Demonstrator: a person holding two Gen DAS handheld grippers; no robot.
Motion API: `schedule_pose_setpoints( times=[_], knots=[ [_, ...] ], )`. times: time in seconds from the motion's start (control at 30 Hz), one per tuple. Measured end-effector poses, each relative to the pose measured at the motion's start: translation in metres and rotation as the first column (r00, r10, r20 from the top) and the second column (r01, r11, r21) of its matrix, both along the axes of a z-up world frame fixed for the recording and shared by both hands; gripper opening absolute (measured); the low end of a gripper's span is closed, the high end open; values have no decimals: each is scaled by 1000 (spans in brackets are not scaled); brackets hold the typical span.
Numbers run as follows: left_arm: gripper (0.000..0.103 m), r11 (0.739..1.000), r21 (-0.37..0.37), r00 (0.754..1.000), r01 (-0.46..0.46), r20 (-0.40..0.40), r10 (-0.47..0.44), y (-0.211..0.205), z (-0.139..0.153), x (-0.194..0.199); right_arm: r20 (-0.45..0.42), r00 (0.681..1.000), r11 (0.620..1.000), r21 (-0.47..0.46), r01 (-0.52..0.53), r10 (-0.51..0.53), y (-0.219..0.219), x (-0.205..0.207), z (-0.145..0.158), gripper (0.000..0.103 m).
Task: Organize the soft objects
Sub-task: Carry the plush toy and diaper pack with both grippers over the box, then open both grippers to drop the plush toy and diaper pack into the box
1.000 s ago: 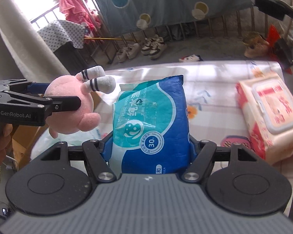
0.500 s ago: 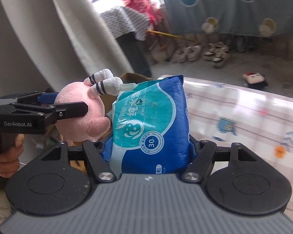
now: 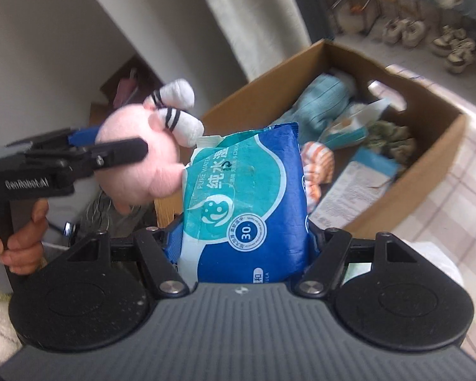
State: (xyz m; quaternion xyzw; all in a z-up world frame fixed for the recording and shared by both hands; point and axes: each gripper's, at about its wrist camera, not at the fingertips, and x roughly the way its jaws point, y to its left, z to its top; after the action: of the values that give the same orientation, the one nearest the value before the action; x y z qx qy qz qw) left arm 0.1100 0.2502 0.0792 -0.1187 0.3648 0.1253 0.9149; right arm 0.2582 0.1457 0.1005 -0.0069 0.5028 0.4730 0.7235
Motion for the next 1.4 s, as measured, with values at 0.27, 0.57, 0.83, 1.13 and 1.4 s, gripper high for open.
schedule_pose_setpoints(
  times=[0.27, 0.57, 0.83, 1.13, 1.4],
  knots=[
    [87, 997, -60, 998, -56, 18, 57, 49, -21, -1, -26, 951, 939, -148, -310, 309, 73, -2, -43, 69],
    [87, 994, -93, 998, -59, 2, 60, 62, -39, 9, -129, 884, 854, -230, -467, 449, 116, 10, -65, 74],
    [87, 995, -102, 1000, -17, -3, 17, 56, -43, 11, -82, 903, 890, -153, -429, 421, 95, 16, -39, 66],
    [88, 996, -72, 992, 44, -116, -52, 39, -59, 29, -46, 969, 969, -21, -245, 244, 30, 22, -15, 65],
    [91, 999, 8, 977, 39, -212, -36, 31, -72, 49, -26, 994, 994, 50, -101, 102, -32, 35, -4, 65]
  ],
)
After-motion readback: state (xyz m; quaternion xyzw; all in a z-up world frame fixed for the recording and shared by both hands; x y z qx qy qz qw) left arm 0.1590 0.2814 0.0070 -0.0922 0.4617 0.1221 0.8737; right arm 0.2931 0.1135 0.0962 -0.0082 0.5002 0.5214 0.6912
